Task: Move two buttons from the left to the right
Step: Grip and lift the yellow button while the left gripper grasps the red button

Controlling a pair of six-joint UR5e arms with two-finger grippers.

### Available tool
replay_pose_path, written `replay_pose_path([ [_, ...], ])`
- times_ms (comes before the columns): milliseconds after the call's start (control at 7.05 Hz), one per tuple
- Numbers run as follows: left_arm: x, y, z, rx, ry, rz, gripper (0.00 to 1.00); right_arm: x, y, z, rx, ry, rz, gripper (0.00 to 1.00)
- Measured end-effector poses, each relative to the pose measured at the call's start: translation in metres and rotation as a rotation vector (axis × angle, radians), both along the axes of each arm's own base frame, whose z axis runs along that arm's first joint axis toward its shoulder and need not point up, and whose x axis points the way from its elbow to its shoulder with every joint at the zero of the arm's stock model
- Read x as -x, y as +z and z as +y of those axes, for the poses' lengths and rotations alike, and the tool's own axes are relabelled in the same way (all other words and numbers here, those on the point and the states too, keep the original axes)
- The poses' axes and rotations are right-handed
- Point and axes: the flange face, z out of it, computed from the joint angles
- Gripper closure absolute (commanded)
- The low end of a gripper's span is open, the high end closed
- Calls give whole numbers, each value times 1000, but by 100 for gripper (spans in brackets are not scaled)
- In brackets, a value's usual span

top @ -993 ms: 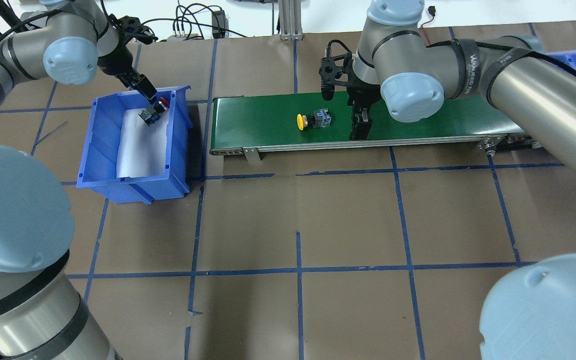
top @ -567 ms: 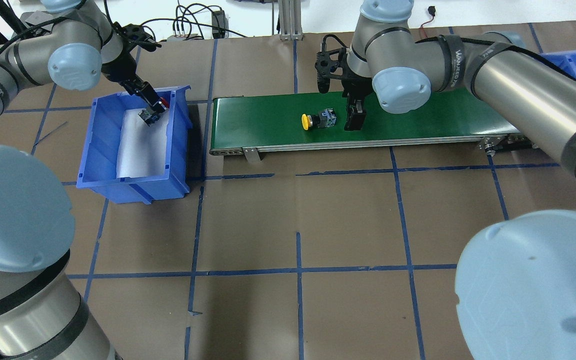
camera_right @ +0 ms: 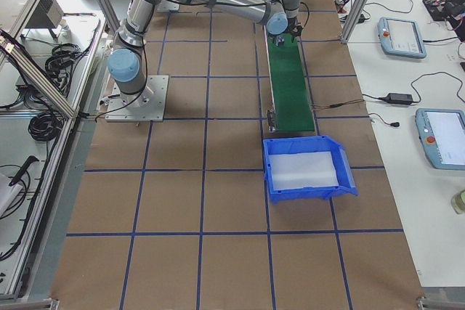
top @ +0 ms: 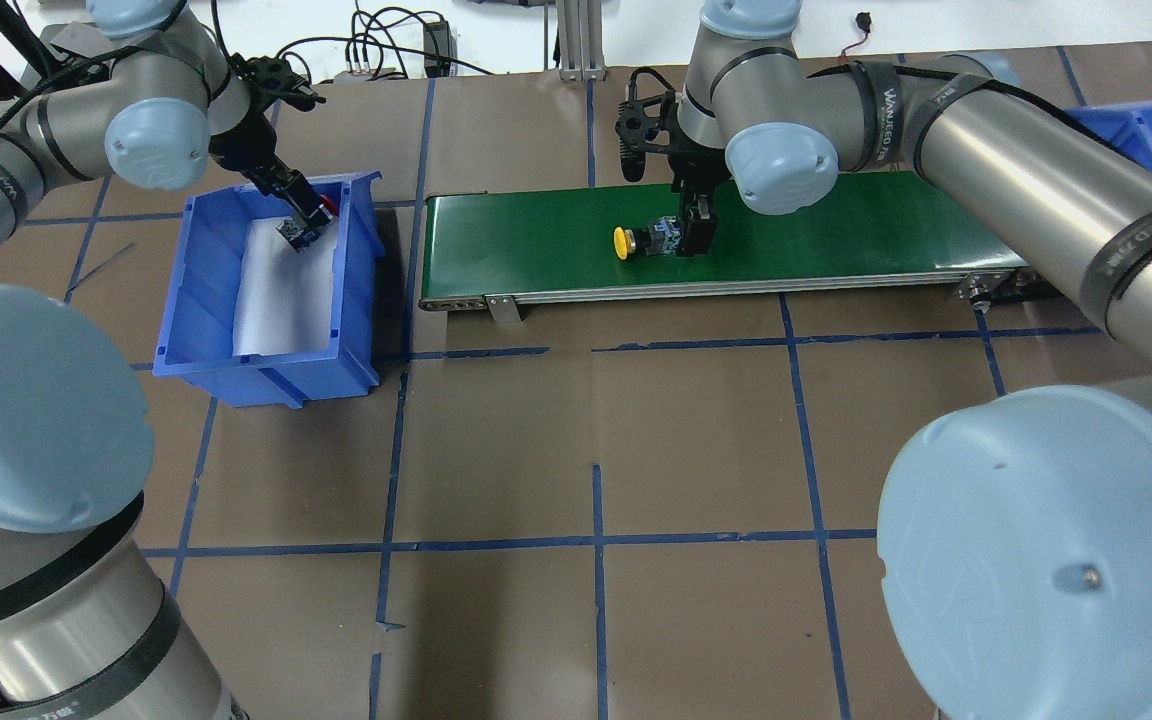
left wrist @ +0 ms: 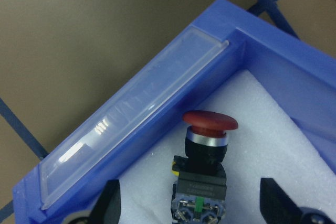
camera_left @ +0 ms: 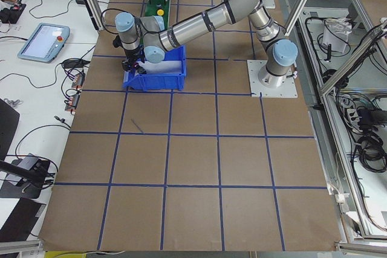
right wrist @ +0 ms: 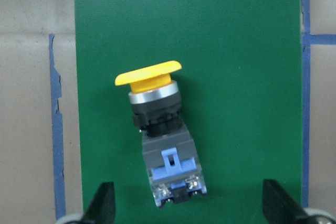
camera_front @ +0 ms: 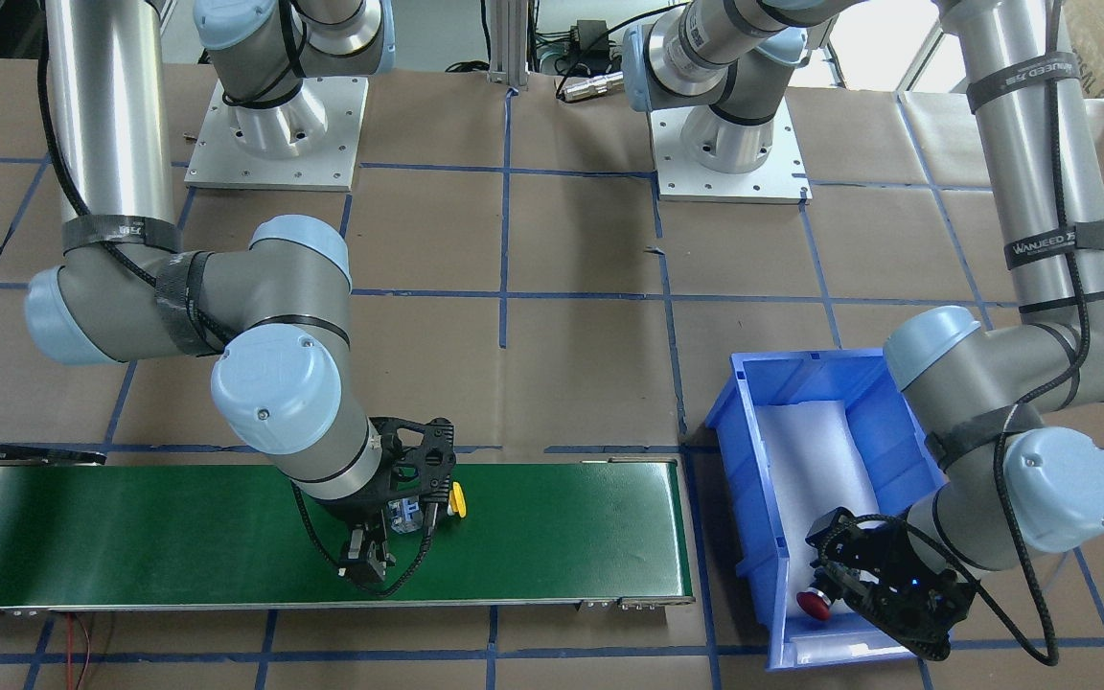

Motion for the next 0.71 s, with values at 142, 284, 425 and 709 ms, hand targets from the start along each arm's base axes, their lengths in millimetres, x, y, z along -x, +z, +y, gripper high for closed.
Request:
replay_pose_path([
  [142, 0, -3, -1, 2, -1, 0, 7, 0, -2, 0, -5, 1, 1, 40],
  [284, 0, -5, -2, 4, 0, -1, 7, 0, -3, 1, -7, 2, 3, 80],
  [425, 0, -7, -2, 5, 0, -1, 7, 0, -2, 1, -6, -1, 10, 95],
  [709, 1, -13, -3, 5, -1, 1, 7, 5, 1, -1, 2, 5, 18, 97],
])
